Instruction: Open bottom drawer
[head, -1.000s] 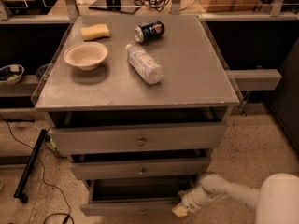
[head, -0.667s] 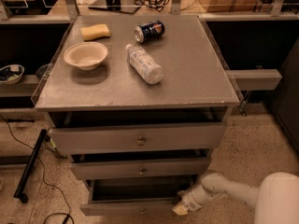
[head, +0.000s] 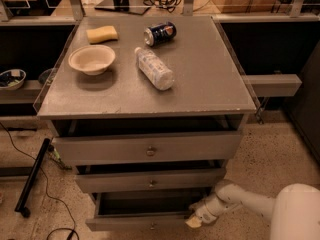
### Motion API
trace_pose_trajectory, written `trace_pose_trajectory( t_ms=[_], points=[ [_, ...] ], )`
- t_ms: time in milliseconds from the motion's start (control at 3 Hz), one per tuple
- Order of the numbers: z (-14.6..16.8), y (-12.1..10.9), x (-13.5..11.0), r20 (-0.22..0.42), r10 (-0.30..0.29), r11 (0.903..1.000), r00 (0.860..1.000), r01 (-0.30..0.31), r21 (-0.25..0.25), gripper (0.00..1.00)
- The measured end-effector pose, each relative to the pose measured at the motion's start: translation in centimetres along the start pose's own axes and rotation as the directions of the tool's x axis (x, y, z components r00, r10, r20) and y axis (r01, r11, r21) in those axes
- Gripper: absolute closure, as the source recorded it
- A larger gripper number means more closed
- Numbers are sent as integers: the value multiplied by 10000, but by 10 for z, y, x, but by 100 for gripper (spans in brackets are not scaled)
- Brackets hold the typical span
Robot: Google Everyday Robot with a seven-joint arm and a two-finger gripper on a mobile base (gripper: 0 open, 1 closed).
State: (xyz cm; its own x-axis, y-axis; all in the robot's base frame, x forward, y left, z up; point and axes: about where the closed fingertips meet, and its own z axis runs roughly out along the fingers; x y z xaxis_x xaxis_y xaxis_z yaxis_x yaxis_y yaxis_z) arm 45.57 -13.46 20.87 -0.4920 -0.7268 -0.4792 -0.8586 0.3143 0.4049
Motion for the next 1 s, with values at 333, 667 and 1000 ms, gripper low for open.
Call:
trace_pose_trajectory(
  t_ms=[333,667,1000],
  points=[
    [-4,-12,-3,1,0,10000,10000,0,-1,100],
    [-5,-14,-5,1,0,10000,10000,0,-1,100],
    [-7,-13,-5,7,-16,10000,10000,16,-10,100]
  ],
)
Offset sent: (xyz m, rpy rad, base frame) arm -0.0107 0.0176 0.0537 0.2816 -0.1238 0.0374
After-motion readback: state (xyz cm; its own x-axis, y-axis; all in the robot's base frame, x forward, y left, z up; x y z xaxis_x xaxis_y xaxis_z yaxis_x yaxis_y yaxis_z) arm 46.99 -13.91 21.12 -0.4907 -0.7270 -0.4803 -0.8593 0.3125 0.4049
